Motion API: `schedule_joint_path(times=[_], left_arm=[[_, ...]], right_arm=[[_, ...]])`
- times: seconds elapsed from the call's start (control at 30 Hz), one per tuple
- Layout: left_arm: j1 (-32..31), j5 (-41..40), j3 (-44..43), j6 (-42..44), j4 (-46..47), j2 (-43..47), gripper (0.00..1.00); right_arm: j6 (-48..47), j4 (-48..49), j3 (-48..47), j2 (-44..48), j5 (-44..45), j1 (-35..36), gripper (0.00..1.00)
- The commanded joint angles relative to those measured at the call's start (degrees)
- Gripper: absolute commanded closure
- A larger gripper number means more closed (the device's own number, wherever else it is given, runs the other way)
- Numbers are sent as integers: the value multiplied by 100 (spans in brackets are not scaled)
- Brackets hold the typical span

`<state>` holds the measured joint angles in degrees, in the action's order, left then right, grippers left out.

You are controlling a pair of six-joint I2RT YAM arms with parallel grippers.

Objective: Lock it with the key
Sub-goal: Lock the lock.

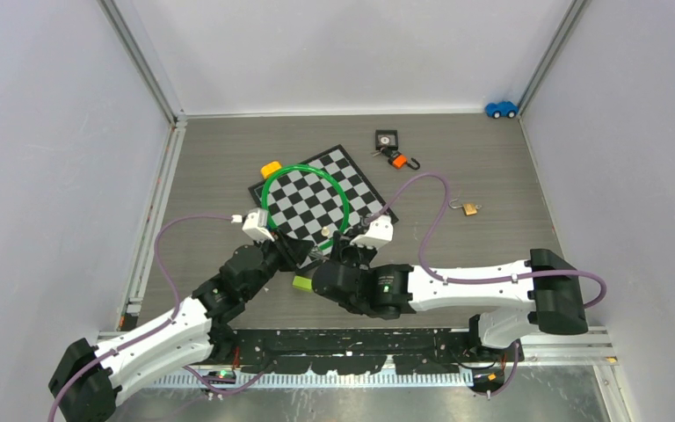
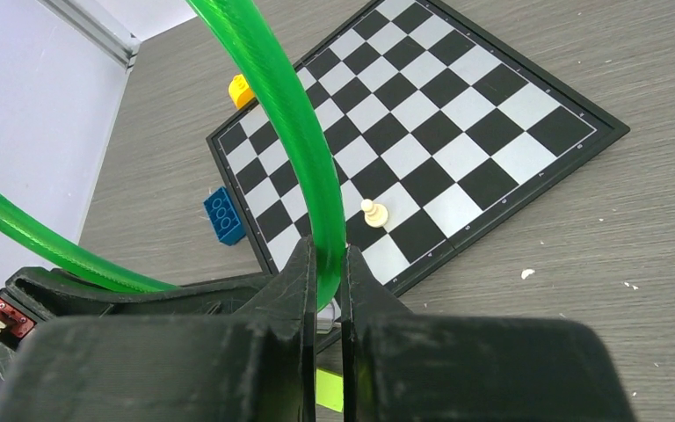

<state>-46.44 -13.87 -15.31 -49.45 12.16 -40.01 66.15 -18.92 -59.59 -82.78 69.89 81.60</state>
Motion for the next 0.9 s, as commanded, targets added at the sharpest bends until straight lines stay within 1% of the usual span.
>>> schedule_joint_path(times=[0.0,0.27,0.5,0.7,0.87], left_arm=[[-20,23,-487,-84,691,29,100],[-15,-52,-508,-89,740,37,100],[-15,-27,-532,-29,755,101,100],[-15,212,-686,79,673,90,100],[-17,236,-683,89,619,116,100]], right_arm=[[370,573,-1,-156,-590,198,100],[529,799,121,-302,-1025,198,100],[616,925,278,-338,-1194,198,100],[387,1349,569,-267,-1464,198,100],[-109,1851,858,-145,-1720,212,100]])
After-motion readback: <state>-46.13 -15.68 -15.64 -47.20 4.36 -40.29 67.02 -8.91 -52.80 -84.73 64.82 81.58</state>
